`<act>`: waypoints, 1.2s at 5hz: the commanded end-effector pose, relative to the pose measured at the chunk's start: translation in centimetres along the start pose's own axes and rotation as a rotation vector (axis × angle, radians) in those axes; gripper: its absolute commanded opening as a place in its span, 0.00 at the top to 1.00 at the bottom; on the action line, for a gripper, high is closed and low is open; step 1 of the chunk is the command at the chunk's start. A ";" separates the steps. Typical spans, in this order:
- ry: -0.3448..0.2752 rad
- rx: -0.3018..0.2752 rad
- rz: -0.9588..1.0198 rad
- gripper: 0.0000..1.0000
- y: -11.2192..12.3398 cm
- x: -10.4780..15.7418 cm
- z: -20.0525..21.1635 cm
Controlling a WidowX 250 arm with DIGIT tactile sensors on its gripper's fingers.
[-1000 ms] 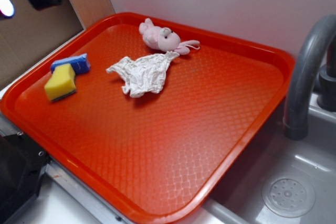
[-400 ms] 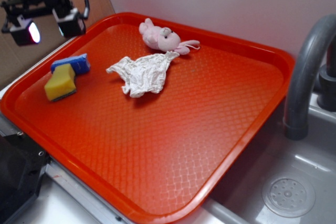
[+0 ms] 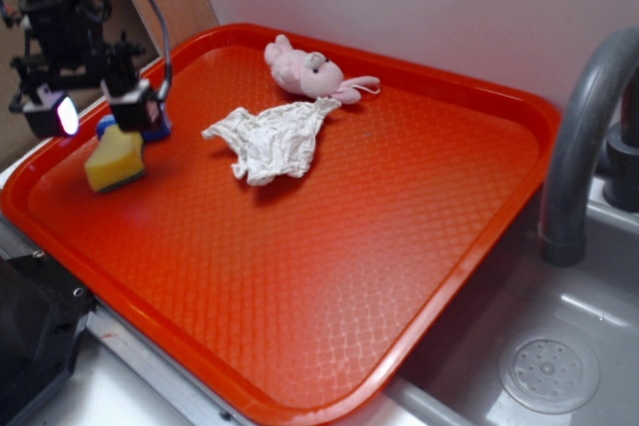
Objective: Grab the green sponge.
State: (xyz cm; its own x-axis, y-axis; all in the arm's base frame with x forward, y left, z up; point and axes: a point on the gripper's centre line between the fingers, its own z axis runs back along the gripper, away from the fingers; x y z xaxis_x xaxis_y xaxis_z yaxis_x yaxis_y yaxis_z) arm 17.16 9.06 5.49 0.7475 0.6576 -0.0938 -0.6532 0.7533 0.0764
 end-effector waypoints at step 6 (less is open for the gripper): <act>-0.036 -0.096 -0.034 1.00 -0.4 -0.8 -0.2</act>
State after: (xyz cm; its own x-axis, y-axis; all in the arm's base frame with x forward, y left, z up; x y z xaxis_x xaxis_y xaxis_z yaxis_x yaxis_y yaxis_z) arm 17.14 7.68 5.05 0.7608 0.6424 -0.0924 -0.6459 0.7634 -0.0103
